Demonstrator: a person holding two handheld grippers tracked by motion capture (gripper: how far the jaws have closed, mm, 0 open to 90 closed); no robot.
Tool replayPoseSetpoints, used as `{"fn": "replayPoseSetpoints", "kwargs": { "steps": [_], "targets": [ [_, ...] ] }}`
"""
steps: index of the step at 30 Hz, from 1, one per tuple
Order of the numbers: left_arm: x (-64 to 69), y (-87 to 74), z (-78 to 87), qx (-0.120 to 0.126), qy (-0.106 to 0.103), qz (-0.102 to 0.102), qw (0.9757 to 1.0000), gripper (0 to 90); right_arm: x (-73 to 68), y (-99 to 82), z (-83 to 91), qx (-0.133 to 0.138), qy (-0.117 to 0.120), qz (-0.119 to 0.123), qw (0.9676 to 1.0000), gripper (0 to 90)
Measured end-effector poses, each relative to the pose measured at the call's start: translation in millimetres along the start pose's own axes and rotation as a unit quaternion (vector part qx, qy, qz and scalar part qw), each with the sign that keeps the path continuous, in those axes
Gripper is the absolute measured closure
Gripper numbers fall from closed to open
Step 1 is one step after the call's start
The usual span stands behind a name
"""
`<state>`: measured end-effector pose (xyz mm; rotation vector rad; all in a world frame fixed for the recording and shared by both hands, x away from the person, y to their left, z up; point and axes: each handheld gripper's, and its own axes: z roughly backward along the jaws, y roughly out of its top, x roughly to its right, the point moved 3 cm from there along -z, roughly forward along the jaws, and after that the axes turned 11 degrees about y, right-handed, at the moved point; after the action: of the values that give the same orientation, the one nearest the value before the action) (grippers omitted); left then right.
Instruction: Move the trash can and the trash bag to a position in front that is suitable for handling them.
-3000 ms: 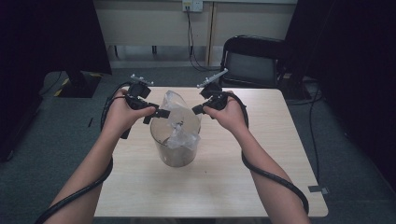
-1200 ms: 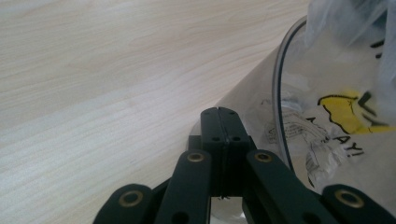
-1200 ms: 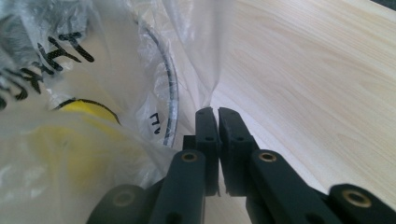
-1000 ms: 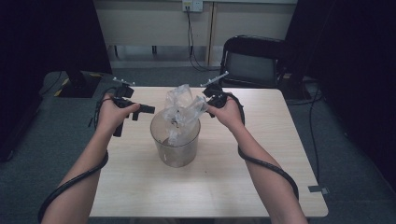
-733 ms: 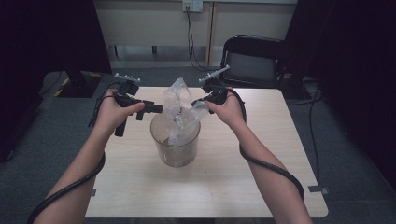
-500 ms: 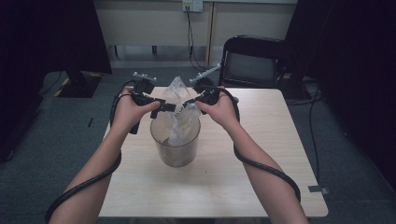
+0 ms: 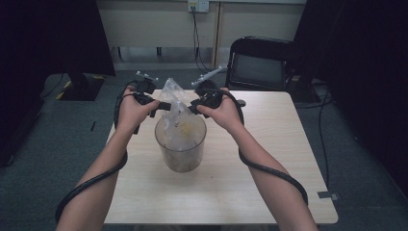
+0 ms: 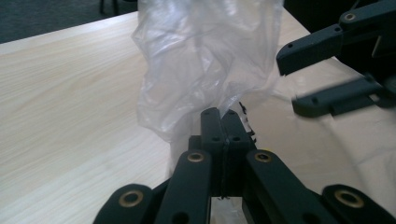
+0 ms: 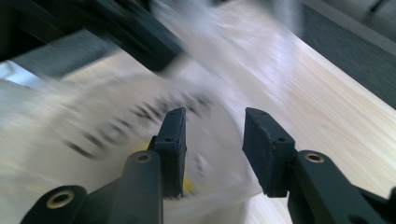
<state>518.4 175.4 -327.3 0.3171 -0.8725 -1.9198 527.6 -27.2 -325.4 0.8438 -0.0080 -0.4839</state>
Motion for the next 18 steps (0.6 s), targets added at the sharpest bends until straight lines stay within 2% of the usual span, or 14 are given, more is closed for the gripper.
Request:
{"fn": "replayPoseSetpoints", "kwargs": {
  "steps": [1,3,5,7,12,16,18],
  "targets": [
    [-4.2,-2.0,2.4,-0.007,0.003,0.001,1.0000,90.0,3.7,-1.9,-0.7,-0.004,-0.005,-0.004,1.0000,63.0],
    [-13.4,-6.3,5.6,-0.004,0.015,0.007,0.9999,90.0,12.5,-6.9,-1.9,-0.011,-0.020,-0.019,0.9996,66.1],
    [-22.6,-12.8,4.8,-0.009,0.023,0.017,0.9996,90.0,17.7,-10.7,-2.7,-0.007,-0.021,-0.031,0.9993,72.0],
    [-28.8,-19.4,1.4,-0.015,0.028,0.025,0.9992,90.0,21.3,-14.2,-4.4,-0.012,-0.037,-0.038,0.9985,74.7],
    [-39.9,-34.1,-11.7,-0.014,0.020,0.055,0.9982,90.0,29.0,-19.1,-7.8,-0.015,-0.048,-0.047,0.9976,74.8],
    [-42.2,-42.5,-20.5,-0.024,0.009,0.061,0.9978,90.0,35.5,-22.8,-10.0,-0.015,-0.056,-0.057,0.9967,74.3],
    [-42.6,-46.5,-22.9,-0.027,0.001,0.062,0.9977,90.0,38.7,-26.9,-11.4,-0.028,-0.063,-0.052,0.9963,74.3]
  ]
}}
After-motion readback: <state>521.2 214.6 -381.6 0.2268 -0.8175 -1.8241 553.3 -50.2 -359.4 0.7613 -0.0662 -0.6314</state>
